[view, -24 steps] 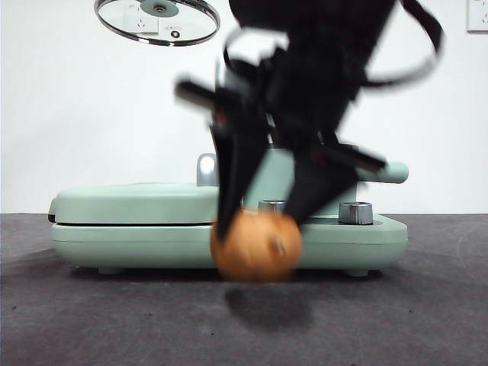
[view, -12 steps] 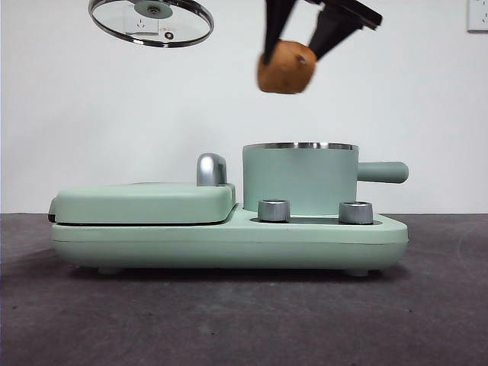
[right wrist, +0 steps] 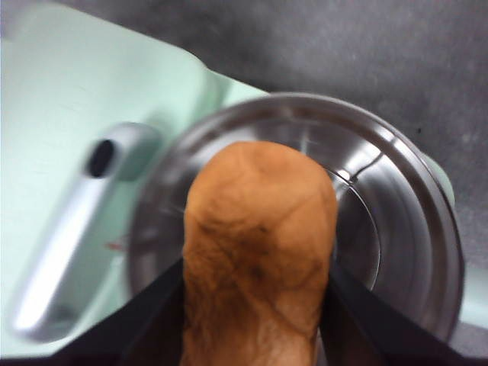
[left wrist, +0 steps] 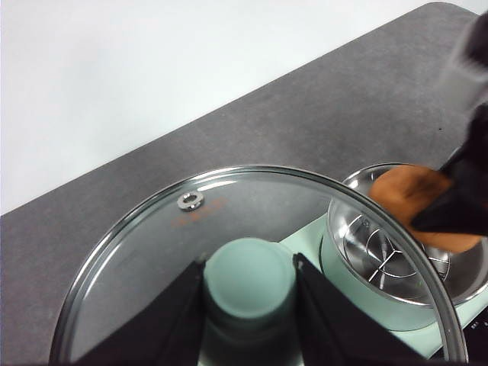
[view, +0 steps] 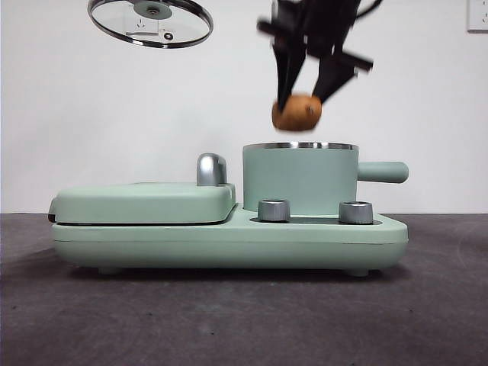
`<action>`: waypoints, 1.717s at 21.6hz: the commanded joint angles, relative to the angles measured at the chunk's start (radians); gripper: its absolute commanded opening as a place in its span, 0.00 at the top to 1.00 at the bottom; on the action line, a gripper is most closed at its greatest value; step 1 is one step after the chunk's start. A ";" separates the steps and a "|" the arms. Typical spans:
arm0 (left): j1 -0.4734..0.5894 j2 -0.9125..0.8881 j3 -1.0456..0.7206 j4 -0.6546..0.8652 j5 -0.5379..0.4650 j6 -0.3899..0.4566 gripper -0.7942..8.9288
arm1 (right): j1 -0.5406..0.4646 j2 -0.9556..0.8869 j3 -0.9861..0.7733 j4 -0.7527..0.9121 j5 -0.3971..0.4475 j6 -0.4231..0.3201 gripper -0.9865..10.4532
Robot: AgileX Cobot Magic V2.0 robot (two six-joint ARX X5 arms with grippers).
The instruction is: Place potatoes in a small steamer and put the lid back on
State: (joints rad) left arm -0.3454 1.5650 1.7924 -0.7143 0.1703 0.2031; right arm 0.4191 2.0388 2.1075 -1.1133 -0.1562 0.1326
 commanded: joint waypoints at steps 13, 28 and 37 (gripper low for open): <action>-0.005 -0.002 0.039 0.024 0.005 -0.010 0.86 | -0.003 0.111 0.051 -0.028 0.007 -0.036 0.64; -0.102 0.035 0.039 0.012 0.006 -0.017 0.86 | -0.003 -0.463 -0.110 -0.260 0.157 -0.047 0.59; -0.208 0.164 0.039 0.160 0.006 -0.048 0.86 | 0.018 -0.995 -0.811 0.112 0.102 -0.029 0.59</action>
State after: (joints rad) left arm -0.5438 1.7084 1.7924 -0.5865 0.1711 0.1646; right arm 0.4309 1.0550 1.3121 -1.0206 -0.0528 0.0956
